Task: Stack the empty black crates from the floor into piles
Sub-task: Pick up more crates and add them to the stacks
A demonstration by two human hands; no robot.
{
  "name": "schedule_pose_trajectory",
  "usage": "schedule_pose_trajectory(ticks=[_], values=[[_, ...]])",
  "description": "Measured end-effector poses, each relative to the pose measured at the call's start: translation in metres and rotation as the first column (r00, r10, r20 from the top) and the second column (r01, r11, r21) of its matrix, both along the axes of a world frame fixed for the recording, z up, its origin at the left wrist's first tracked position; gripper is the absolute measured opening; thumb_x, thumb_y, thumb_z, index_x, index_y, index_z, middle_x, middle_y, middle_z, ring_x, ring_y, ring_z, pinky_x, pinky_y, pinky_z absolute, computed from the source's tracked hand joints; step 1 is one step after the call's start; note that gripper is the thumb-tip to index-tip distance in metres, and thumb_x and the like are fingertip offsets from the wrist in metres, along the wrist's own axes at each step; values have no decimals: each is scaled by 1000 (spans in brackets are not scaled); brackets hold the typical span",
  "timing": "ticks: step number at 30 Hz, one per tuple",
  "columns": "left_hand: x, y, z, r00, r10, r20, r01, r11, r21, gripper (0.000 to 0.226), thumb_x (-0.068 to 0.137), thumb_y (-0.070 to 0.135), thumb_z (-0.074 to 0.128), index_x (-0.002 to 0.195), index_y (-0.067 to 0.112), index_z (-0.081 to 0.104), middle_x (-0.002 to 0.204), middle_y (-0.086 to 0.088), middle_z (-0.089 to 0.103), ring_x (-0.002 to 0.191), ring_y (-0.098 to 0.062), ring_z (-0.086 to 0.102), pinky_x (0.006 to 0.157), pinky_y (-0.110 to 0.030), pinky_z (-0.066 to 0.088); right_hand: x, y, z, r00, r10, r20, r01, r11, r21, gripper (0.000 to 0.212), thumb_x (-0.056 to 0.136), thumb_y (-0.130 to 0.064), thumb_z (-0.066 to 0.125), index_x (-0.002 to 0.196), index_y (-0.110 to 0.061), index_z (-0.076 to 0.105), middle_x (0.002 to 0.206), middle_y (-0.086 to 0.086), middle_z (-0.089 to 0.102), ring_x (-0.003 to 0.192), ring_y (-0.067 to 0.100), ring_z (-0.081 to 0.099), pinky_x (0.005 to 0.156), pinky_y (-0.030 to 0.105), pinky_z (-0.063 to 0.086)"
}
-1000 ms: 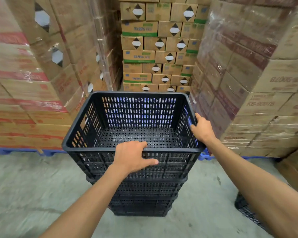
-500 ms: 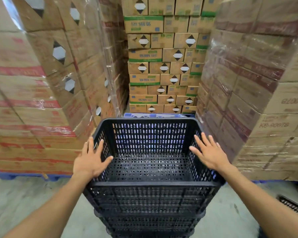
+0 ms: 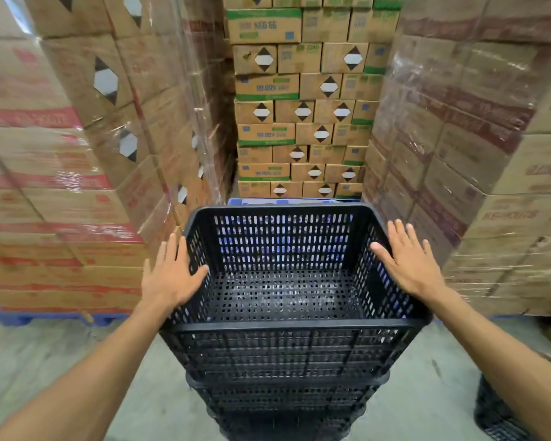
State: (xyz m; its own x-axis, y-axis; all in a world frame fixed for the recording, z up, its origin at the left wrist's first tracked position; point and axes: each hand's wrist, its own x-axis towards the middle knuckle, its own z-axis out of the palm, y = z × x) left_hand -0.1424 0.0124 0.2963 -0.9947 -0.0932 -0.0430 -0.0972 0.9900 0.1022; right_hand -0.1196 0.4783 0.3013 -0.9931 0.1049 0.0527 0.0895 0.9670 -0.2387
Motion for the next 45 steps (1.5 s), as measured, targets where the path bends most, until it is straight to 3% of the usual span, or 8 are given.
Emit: schedule_pose_trajectory(ticks=[5, 10, 14, 19, 25, 38, 42, 45], values=[[16, 7, 4, 996, 5, 89, -3, 1000, -21, 102, 78, 76, 38, 153, 27, -11, 163, 3, -18, 146, -33, 22, 104, -52, 41, 13, -1, -5, 991, 32, 128, -36, 999, 30, 85, 88, -72, 18, 156, -21, 16, 166, 2, 2, 151, 31, 8, 118, 55, 20], [27, 46, 10, 999, 8, 37, -10, 999, 43, 96, 75, 76, 48, 153, 35, 9, 165, -3, -2, 149, -40, 2, 115, -63, 8, 42, 2, 2, 997, 25, -75, -52, 924, -380, 78, 89, -66, 29, 147, -15, 41, 157, 10, 36, 146, 21, 29, 117, 43, 25], [35, 140, 27, 990, -139, -13, 138, 965, 222, 79, 77, 70, 52, 144, 32, 38, 158, -5, 29, 144, -33, 26, 112, -60, 26, 87, 28, 0, 982, -154, -113, 33, 719, -695, 46, 101, -34, 44, 140, -10, 50, 135, 7, 56, 122, 16, 51, 104, 28, 39], [65, 307, 44, 847, -475, -240, 531, 730, 431, 55, 84, 55, 56, 129, 23, 56, 136, -4, 54, 127, -24, 50, 103, -42, 43, 156, 115, -10, 931, -366, 7, 197, 484, -853, 37, 102, -19, 43, 132, 1, 50, 91, 16, 61, 58, 5, 62, 51, 11, 47], [121, 521, 33, 596, -751, -285, 760, 412, 503, 38, 84, 30, 66, 120, 18, 62, 119, -6, 62, 114, -21, 56, 93, -28, 38, 238, 263, -37, 831, -530, 170, 352, 263, -898, 38, 101, -24, 47, 130, 0, 49, 85, 17, 61, 68, 28, 61, 67, 37, 42], [107, 942, -297, 550, -684, 479, 266, 687, 677, 30, 89, 30, 63, 117, 22, 59, 110, -7, 67, 96, -20, 63, 71, -20, 43, 318, 665, -336, 526, -670, 523, 740, 58, -670, 42, 93, -21, 61, 131, -7, 49, 95, 12, 63, 80, 23, 62, 67, 33, 52], [90, 1019, -447, 577, -539, 614, 98, 792, 603, 39, 91, 34, 59, 128, 22, 53, 124, -9, 61, 110, -24, 55, 97, -34, 40, 320, 768, -470, 445, -674, 589, 841, 89, -534, 49, 89, -18, 67, 133, -5, 49, 84, -1, 62, 66, 9, 54, 57, 19, 42], [79, 1056, -554, 616, -460, 639, 17, 819, 573, 52, 92, 33, 58, 140, 21, 40, 126, -7, 56, 111, -27, 54, 95, -39, 42, 319, 833, -566, 384, -707, 594, 899, 138, -417, 72, 87, -27, 69, 145, -1, 36, 136, 23, 50, 120, 32, 52, 97, 29, 42]])
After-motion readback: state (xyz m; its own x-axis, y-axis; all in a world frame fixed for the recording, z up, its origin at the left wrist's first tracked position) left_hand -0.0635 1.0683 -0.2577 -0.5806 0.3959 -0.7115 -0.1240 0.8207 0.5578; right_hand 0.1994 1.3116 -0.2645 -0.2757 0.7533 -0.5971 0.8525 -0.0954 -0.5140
